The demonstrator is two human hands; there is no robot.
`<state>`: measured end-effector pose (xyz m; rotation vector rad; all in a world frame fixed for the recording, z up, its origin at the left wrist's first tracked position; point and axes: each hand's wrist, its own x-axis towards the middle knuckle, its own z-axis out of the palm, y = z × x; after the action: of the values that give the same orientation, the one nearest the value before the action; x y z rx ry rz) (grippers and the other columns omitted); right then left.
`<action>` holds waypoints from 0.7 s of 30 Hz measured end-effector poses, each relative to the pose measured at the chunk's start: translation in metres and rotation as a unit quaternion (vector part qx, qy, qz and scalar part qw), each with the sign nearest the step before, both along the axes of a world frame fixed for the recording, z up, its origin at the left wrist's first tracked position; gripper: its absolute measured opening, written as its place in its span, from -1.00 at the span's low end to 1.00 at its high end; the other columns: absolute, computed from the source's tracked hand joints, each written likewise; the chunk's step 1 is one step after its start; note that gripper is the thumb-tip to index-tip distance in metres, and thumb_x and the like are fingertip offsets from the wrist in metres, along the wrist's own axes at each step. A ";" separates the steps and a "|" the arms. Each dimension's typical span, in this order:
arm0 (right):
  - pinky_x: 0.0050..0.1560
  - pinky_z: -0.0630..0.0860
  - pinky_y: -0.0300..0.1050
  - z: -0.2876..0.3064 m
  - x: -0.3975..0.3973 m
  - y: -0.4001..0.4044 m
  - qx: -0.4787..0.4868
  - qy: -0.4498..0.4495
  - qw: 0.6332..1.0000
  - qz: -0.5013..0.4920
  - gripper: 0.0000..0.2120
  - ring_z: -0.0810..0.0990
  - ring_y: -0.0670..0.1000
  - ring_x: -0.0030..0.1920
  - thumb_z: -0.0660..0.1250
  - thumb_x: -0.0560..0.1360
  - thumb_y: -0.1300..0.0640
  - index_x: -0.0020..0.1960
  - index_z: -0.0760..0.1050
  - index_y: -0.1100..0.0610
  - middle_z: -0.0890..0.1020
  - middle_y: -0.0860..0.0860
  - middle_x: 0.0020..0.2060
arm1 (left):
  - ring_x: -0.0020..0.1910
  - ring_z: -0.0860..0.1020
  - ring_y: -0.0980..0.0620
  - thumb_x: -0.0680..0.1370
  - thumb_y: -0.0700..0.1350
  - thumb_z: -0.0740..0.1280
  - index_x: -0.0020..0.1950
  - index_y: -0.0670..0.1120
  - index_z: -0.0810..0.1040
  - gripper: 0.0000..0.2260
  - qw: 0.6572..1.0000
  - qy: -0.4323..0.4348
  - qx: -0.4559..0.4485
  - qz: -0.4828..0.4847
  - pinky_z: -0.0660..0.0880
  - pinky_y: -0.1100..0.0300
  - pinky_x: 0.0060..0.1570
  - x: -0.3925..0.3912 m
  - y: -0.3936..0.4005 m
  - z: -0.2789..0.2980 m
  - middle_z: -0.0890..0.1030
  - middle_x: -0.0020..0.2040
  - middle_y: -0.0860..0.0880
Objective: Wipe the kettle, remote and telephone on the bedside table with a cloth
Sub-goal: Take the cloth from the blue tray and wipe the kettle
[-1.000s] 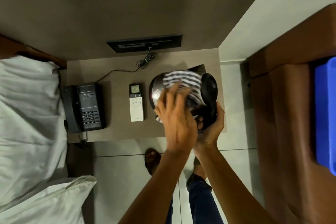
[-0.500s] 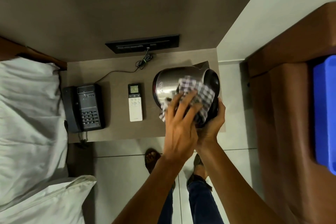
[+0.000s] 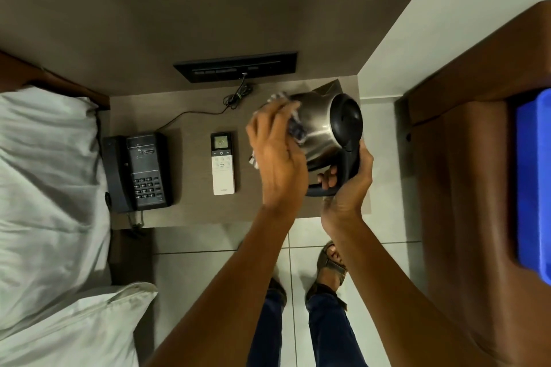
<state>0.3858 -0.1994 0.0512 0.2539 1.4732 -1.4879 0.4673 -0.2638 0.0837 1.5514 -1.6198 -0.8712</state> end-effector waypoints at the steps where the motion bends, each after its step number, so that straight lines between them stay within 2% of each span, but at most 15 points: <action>1: -0.25 0.46 -0.14 0.000 0.000 0.002 -0.003 0.002 1.000 0.002 -0.58 0.53 -0.02 -0.29 0.25 0.61 -0.30 0.02 0.67 0.02 0.55 0.04 -0.28 | 0.41 0.39 -0.18 0.56 -0.29 0.10 0.39 -0.04 0.54 -0.54 0.998 -0.022 -0.027 -0.058 0.49 -0.11 0.33 -0.001 0.003 0.000 0.49 0.41 -0.08; 3: -0.21 0.50 -0.14 0.000 -0.001 0.005 0.000 0.015 1.000 0.005 -0.57 0.57 -0.02 -0.20 0.23 0.61 -0.30 0.09 0.67 0.01 0.62 0.05 -0.19 | 0.44 0.38 -0.20 0.57 -0.27 0.14 0.43 -0.01 0.45 -0.55 0.987 -0.055 -0.058 -0.142 0.48 -0.08 0.38 0.010 0.017 -0.007 0.42 0.45 -0.05; 5: -0.28 0.46 -0.15 -0.001 -0.002 0.009 0.011 0.022 1.000 0.012 -0.55 0.54 -0.03 -0.31 0.23 0.59 -0.31 -0.02 0.64 0.05 0.58 0.04 -0.31 | 0.41 0.37 -0.10 0.58 -0.25 0.19 0.49 0.06 0.37 -0.51 0.985 -0.071 -0.037 -0.154 0.49 -0.02 0.36 0.031 0.033 -0.018 0.39 0.46 -0.04; 8: -0.37 0.42 -0.16 -0.002 -0.002 0.015 0.025 0.016 0.999 0.024 -0.54 0.42 -0.03 -0.47 0.25 0.60 -0.31 -0.20 0.58 0.05 0.44 0.01 -0.46 | 0.33 0.35 0.06 0.63 -0.20 0.21 0.53 0.13 0.33 -0.52 0.995 -0.058 0.049 -0.064 0.52 0.01 0.32 0.050 0.029 -0.028 0.42 0.41 -0.03; 12: -0.43 0.42 -0.18 -0.003 0.007 0.025 0.036 0.001 0.999 0.028 -0.56 0.40 -0.06 -0.51 0.29 0.61 -0.26 -0.29 0.64 -0.03 0.43 -0.02 -0.48 | 0.34 0.42 -0.01 0.64 -0.29 0.26 0.43 -0.10 0.52 -0.64 0.992 -0.054 0.082 0.078 0.48 -0.13 0.39 0.026 -0.025 -0.025 0.53 0.32 -0.08; 14: -0.46 0.42 -0.19 -0.003 0.012 0.027 0.039 0.003 0.999 0.032 -0.58 0.39 -0.06 -0.53 0.30 0.61 -0.24 -0.29 0.67 -0.05 0.44 -0.01 -0.49 | 0.29 0.39 0.06 0.64 -0.28 0.26 0.39 -0.11 0.55 -0.67 0.997 -0.054 0.047 0.040 0.49 -0.01 0.33 0.007 -0.036 -0.016 0.55 0.29 -0.09; 17: -0.40 0.42 -0.16 -0.003 0.016 0.027 0.049 -0.009 0.999 0.008 -0.63 0.43 -0.04 -0.45 0.33 0.58 -0.24 -0.20 0.67 0.00 0.48 0.01 -0.43 | 0.25 0.35 0.10 0.61 -0.30 0.31 0.38 -0.05 0.56 -0.64 0.988 -0.096 -0.041 -0.110 0.41 0.28 0.22 0.004 -0.008 -0.004 0.53 0.30 -0.06; 19: -0.29 0.49 -0.14 -0.004 0.015 0.029 0.048 -0.005 0.999 -0.005 -0.62 0.56 -0.01 -0.30 0.32 0.57 -0.26 -0.10 0.72 0.00 0.61 0.05 -0.29 | 0.34 0.37 -0.01 0.60 -0.28 0.31 0.42 0.01 0.50 -0.59 0.982 -0.098 -0.043 -0.156 0.42 0.26 0.29 0.023 0.020 -0.007 0.44 0.38 -0.01; 21: -0.22 0.51 -0.13 -0.004 0.012 0.032 0.044 0.003 0.999 -0.004 -0.61 0.60 -0.01 -0.25 0.29 0.56 -0.29 -0.10 0.73 -0.04 0.65 0.03 -0.26 | 0.39 0.38 -0.07 0.61 -0.21 0.27 0.42 0.07 0.43 -0.60 0.985 -0.095 0.000 -0.144 0.46 0.15 0.33 0.045 0.040 -0.016 0.39 0.40 0.01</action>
<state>0.3977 -0.1674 0.0467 0.3087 1.5467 -1.4342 0.5122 -0.2243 0.0677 1.4569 -2.0191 -0.8926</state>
